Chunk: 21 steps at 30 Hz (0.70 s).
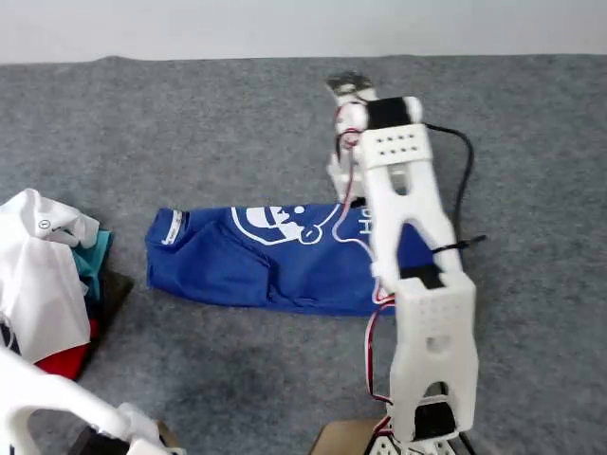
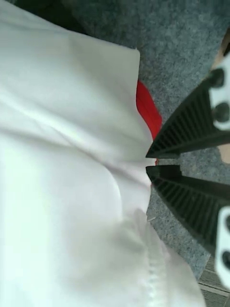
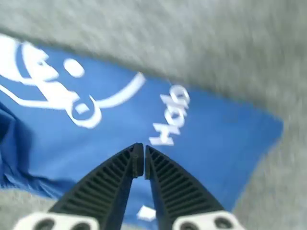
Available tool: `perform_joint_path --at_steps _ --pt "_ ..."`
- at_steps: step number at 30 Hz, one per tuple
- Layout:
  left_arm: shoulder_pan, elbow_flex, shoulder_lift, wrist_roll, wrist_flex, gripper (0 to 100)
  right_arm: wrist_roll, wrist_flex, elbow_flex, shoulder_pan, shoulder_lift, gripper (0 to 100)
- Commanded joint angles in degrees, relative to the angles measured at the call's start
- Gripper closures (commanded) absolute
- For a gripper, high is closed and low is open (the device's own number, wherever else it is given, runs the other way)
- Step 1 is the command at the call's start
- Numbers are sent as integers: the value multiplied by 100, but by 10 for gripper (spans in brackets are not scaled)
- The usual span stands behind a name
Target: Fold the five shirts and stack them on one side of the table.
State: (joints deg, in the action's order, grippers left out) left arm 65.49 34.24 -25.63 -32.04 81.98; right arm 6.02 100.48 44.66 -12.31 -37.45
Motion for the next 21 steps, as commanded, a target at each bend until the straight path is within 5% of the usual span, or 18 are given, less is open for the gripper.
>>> perform_joint_path --at_steps 1,6,21 --pt "-44 -75 -62 -35 53 956 -97 242 -879 321 901 864" --pt "-53 -75 -53 -35 53 955 -387 207 -1749 567 1244 714" --pt "-985 -31 -18 -35 53 956 -651 -629 -1785 637 4 689"
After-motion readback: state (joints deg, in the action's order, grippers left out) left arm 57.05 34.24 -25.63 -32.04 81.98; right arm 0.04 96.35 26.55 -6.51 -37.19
